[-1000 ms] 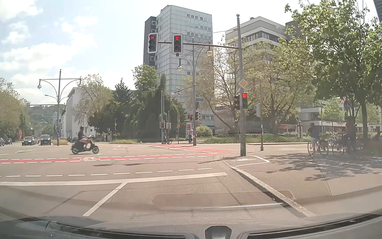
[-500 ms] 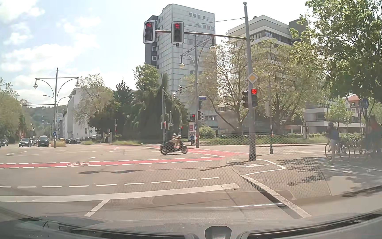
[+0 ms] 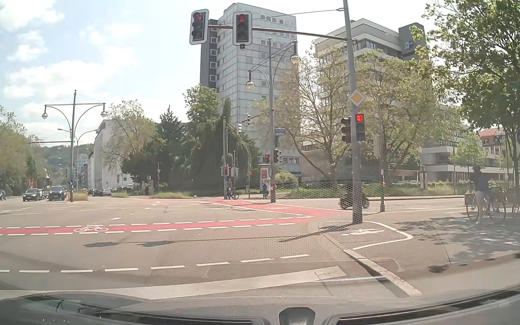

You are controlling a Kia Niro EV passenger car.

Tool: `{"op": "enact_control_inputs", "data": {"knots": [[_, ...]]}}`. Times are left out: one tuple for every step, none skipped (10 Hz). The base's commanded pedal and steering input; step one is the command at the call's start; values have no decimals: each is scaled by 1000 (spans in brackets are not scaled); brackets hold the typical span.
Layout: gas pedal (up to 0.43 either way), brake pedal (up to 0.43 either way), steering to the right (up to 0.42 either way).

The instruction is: Follow the waypoints while adhering to traffic rules and regulations

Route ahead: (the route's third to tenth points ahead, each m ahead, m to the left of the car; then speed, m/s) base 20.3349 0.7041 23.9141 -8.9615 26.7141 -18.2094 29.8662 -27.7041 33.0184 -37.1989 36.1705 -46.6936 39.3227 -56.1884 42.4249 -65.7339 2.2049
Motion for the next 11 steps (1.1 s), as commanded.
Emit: {"op": "enact_control_inputs", "data": {"knots": [[0, 195, -38], [0, 195, -39], [0, 189, -39], [0, 183, -41], [0, 183, -43], [0, 177, -43], [0, 177, -44], [0, 177, -44], [0, 177, -44], [0, 177, -44], [0, 171, -44]]}}
